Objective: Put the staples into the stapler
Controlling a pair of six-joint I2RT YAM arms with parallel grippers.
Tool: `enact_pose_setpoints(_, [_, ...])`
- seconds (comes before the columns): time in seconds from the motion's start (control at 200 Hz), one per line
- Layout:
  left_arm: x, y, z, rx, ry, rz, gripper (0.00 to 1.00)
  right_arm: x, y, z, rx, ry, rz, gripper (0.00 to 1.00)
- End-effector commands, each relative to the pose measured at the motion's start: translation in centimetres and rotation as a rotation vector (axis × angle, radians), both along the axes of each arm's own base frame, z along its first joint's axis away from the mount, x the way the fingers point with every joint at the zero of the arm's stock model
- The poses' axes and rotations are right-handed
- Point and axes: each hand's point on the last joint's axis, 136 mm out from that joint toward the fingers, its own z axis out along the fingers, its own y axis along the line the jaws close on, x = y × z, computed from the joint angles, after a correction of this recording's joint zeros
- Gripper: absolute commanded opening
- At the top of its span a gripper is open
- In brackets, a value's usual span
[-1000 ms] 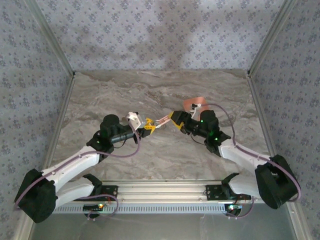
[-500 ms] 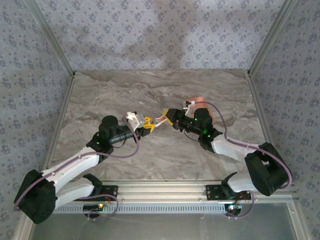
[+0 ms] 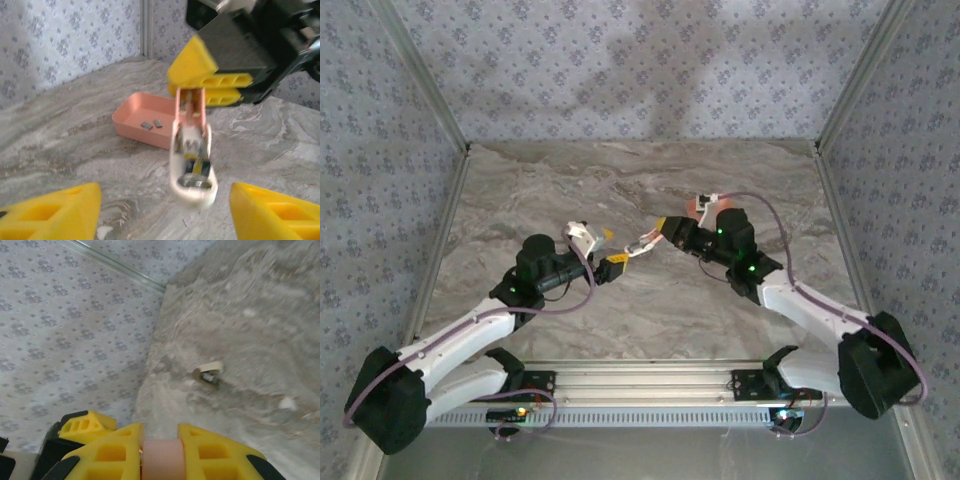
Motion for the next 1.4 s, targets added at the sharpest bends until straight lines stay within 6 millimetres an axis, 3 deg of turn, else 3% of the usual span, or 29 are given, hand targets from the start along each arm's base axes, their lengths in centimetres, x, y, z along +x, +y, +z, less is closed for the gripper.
enact_pose_setpoints(0.0, [0.4,0.8,0.8,-0.031,0.096,0.069,0.71,-0.1,-1.7,0.7,-0.231,-0.193,0.032,0.1])
enact_pose_setpoints(0.15, [-0.4,0.4,1.4,-0.06,0.171,0.036,0.72,-1.6,-1.4,2.3,-0.348,-0.434,0.191,0.1])
enact_pose_setpoints(0.375, [-1.9,-2.0,1.6,-0.131,0.348,-0.109,0.72,-4.4,0.0,4.2,-0.447,-0.779,0.411,0.1])
enact_pose_setpoints(0.585, [-2.5,-3.5,1.1,-0.151,0.421,-0.203,0.72,-5.1,0.8,5.4,-0.421,-0.852,0.472,0.1])
enact_pose_setpoints(0.8, [-2.4,-4.5,2.0,-0.173,0.414,-0.255,0.72,-4.8,1.5,5.5,-0.421,-0.855,0.477,0.1])
enact_pose_setpoints(0.965, [-1.9,-4.5,2.3,-0.109,0.328,-0.219,0.72,-2.4,1.1,4.9,-0.471,-0.677,0.392,0.1])
enact_pose_setpoints(1.139, [-1.2,-4.9,2.0,0.011,0.219,-0.164,0.72,-0.2,0.5,3.2,-0.448,-0.297,0.254,0.1])
enact_pose_setpoints(1.239, [-0.6,-5.0,1.9,0.019,0.225,-0.138,0.71,-0.1,0.5,1.8,-0.424,-0.134,0.211,0.1])
enact_pose_setpoints(1.394, [0.4,-5.5,1.5,0.029,0.281,-0.106,0.69,-0.7,1.1,0.9,-0.413,-0.043,0.193,0.1])
